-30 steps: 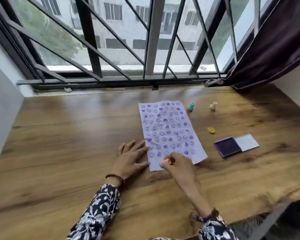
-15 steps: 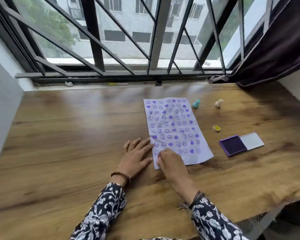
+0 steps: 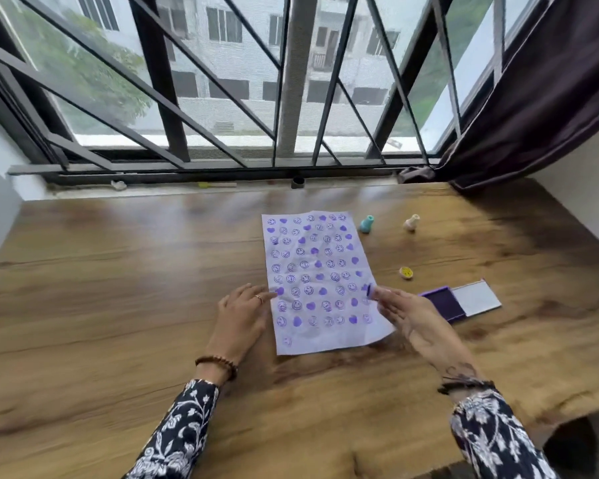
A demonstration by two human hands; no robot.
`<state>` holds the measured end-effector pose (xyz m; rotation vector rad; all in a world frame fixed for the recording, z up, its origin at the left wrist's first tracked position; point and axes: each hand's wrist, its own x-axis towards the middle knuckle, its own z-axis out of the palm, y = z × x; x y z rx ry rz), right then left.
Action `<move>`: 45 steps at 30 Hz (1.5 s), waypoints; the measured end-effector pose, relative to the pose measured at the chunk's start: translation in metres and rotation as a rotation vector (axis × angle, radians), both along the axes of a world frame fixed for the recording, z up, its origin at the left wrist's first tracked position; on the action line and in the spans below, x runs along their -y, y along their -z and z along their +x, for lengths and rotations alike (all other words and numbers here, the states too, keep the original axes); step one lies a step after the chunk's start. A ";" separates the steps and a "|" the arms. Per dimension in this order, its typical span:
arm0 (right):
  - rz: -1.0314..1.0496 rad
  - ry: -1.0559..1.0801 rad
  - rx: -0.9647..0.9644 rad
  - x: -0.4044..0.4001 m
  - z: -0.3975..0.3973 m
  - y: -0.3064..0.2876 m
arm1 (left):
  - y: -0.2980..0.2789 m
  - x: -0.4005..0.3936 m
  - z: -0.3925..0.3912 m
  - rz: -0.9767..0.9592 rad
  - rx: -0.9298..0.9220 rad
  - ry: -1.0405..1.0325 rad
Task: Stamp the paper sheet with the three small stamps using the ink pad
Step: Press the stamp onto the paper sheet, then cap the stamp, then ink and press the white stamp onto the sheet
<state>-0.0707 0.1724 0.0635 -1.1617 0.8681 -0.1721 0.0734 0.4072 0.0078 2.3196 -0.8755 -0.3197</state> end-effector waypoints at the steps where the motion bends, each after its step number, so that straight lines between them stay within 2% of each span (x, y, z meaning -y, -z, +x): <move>1: 0.023 0.024 0.017 0.011 -0.003 -0.003 | -0.006 0.010 -0.001 -0.049 0.001 -0.013; 4: 0.053 0.076 0.068 0.048 -0.013 -0.011 | -0.025 0.056 -0.010 -0.162 -0.068 0.019; 9: 0.047 0.098 0.096 0.109 -0.031 -0.012 | -0.042 0.161 -0.032 -0.179 -0.115 0.153; 15: 0.080 0.088 0.087 0.159 -0.038 0.004 | -0.028 0.263 -0.045 0.026 -0.040 0.294; 22: 0.078 -0.008 0.058 0.185 -0.042 0.022 | -0.007 0.293 -0.043 0.099 -0.056 0.255; 24: 0.004 -0.073 0.044 0.185 -0.041 0.025 | -0.009 0.299 -0.045 0.023 -0.156 0.177; 25: -0.053 -0.102 0.043 0.186 -0.039 0.026 | -0.008 0.301 -0.047 -0.069 -0.284 0.108; 28: -0.224 -0.147 0.073 0.190 -0.033 0.020 | -0.008 0.306 -0.052 -0.413 -0.939 -0.063; 30: -0.348 -0.157 0.080 0.195 -0.029 0.015 | -0.006 0.307 -0.053 -0.525 -1.183 -0.095; 32: -0.455 -0.166 0.072 0.200 -0.025 0.011 | -0.008 0.309 -0.053 -0.567 -1.262 -0.050; 37: -0.578 -0.222 0.061 0.209 -0.019 0.006 | -0.014 0.314 -0.050 -0.595 -1.271 -0.040; 45: -0.522 -0.293 0.119 0.226 -0.003 0.000 | -0.009 0.328 -0.045 -0.711 -1.284 -0.127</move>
